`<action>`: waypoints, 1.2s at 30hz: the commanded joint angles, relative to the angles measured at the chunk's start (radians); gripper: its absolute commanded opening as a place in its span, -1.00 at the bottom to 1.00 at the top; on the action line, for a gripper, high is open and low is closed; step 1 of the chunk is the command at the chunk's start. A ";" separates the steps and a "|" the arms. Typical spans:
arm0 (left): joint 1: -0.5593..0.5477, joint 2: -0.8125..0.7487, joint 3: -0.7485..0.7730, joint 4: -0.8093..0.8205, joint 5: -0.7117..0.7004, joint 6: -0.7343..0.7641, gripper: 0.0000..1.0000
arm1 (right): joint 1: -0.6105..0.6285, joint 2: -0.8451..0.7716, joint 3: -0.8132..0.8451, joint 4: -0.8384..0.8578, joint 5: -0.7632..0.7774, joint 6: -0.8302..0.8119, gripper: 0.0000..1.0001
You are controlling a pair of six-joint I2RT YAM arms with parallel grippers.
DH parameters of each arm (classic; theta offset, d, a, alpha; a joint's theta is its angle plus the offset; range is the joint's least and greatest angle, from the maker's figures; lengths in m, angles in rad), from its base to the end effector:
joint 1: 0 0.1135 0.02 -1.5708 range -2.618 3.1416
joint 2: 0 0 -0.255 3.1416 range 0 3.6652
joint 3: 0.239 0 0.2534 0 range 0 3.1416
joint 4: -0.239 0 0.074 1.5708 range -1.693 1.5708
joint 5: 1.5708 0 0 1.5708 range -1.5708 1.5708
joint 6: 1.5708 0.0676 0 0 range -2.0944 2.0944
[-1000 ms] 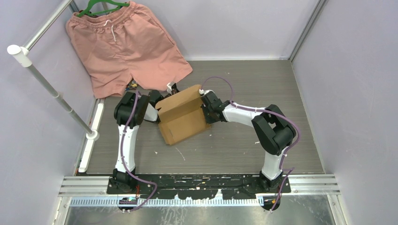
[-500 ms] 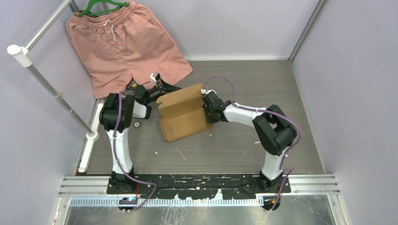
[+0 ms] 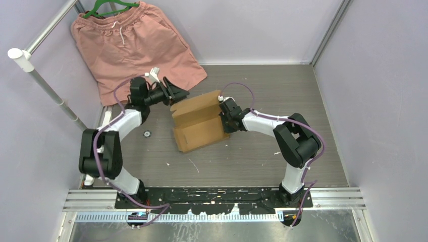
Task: Fold the paper box
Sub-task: Fold the paper box at the center of the board.
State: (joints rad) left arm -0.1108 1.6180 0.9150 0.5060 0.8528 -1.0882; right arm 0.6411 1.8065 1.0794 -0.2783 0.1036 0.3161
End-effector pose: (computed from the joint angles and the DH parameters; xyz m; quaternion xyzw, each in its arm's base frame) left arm 0.3669 -0.0920 0.2316 -0.0989 0.7447 -0.5898 0.2962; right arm 0.3079 0.2211 0.1234 -0.1409 0.9487 0.0842 0.2702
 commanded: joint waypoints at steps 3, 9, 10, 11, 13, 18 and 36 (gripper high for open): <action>-0.005 -0.166 0.126 -0.782 -0.235 0.457 -0.01 | -0.011 -0.006 -0.007 -0.090 -0.001 0.008 -0.97; -0.030 -0.302 0.155 -0.964 -0.355 0.562 0.07 | -0.011 -0.005 -0.009 -0.087 -0.015 0.009 -0.97; -0.042 -0.319 0.164 -0.997 -0.381 0.582 0.09 | -0.011 -0.004 -0.009 -0.088 -0.015 0.007 -0.97; -0.060 -0.334 0.175 -1.026 -0.410 0.600 0.10 | -0.011 -0.005 -0.009 -0.087 -0.016 0.008 -0.97; -0.113 -0.346 0.207 -1.090 -0.471 0.633 0.09 | -0.011 -0.004 -0.007 -0.087 -0.018 0.008 -0.97; -0.373 -0.282 0.271 -1.183 -0.651 0.681 0.09 | -0.012 -0.003 -0.004 -0.086 -0.031 0.009 -0.97; -0.538 -0.074 0.120 -0.894 -0.868 0.669 -0.19 | -0.011 0.022 0.012 -0.083 -0.064 0.022 -0.95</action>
State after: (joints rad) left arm -0.6418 1.5082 1.0653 -0.5205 0.0578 -0.4355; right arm 0.6319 1.8065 1.0809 -0.2817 0.0616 0.3256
